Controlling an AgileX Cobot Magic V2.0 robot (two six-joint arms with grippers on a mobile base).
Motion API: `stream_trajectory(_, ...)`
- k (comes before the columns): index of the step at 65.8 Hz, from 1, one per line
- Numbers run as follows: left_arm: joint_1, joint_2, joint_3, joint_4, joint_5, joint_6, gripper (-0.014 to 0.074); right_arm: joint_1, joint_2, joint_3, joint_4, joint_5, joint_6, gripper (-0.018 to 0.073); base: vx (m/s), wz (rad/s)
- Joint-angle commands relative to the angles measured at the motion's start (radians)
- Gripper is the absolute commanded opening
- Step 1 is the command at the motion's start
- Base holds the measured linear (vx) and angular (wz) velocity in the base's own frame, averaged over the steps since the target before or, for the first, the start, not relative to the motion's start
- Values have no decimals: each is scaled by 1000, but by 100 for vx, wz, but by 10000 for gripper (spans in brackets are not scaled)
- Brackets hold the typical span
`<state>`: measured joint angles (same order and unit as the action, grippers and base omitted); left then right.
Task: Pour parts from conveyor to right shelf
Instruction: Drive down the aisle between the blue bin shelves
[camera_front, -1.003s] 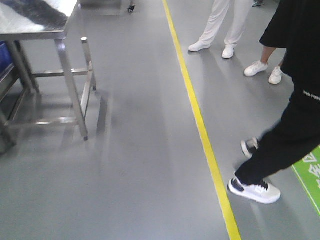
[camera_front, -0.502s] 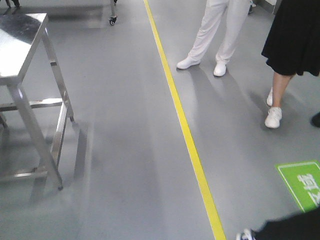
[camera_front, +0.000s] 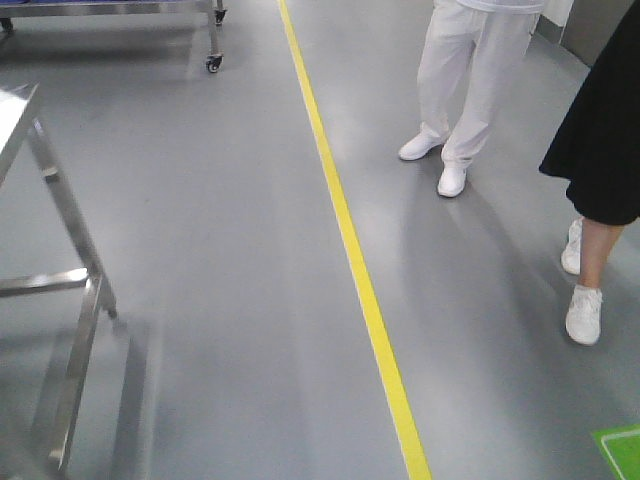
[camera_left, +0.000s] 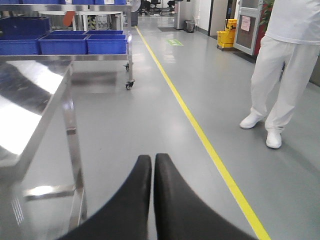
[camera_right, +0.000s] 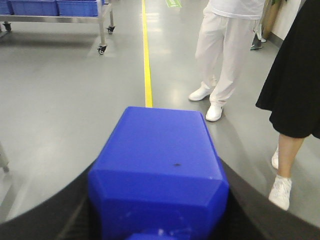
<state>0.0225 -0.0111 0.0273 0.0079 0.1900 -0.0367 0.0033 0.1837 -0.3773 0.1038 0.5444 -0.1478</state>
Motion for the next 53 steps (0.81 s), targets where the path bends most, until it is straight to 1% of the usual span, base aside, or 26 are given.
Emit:
stream_trajectory(1, 3, -14, -19, -8, -72, -8, -6, -5, 21, -27, -2, -78, -1, -5, 72, -12)
stream_trajectory(28, 3, -14, -19, -8, -72, -8, -6, -5, 21, -27, -2, -78, -1, -5, 73, -9)
stream_trajectory(53, 3, -14, -19, -8, -72, -8, -6, -5, 21, -27, -3, -78, -1, -5, 75, 15)
